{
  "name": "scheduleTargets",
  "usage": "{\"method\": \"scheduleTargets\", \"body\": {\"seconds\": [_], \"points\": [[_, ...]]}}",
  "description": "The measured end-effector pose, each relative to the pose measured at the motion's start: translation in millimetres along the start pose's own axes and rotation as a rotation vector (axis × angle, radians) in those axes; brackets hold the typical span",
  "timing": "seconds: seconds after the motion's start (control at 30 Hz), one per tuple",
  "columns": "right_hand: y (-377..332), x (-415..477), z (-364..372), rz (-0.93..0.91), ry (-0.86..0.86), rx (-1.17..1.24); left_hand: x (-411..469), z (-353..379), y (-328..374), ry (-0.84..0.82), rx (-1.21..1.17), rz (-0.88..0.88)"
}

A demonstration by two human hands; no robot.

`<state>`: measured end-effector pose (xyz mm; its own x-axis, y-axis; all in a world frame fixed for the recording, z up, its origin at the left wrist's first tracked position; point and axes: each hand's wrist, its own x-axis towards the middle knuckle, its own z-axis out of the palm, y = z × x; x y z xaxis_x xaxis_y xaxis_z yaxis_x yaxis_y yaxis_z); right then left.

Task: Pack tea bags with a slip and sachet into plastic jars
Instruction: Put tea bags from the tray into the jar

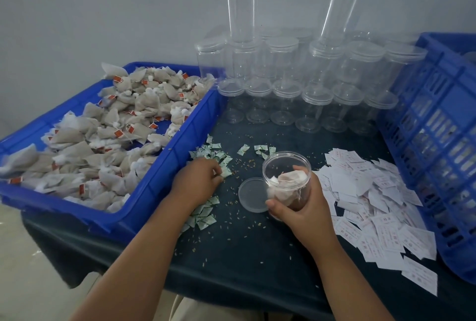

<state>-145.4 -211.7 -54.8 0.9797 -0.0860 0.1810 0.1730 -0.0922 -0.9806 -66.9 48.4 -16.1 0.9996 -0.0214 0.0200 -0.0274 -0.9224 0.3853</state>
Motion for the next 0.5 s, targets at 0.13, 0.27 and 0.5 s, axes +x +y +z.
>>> {"method": "scheduleTargets", "body": {"seconds": [0.13, 0.27, 0.5], "points": [[0, 0, 1, 0.003, 0.005, 0.002, 4, -3, 3, 0.17, -0.173, 0.014], [-2, 0, 1, 0.01, 0.017, 0.016, 3, -17, 16, 0.136, -0.21, 0.044], [-3, 0, 2, -0.036, 0.01, 0.01, -27, -53, 78, 0.108, -0.649, 0.349]]}}
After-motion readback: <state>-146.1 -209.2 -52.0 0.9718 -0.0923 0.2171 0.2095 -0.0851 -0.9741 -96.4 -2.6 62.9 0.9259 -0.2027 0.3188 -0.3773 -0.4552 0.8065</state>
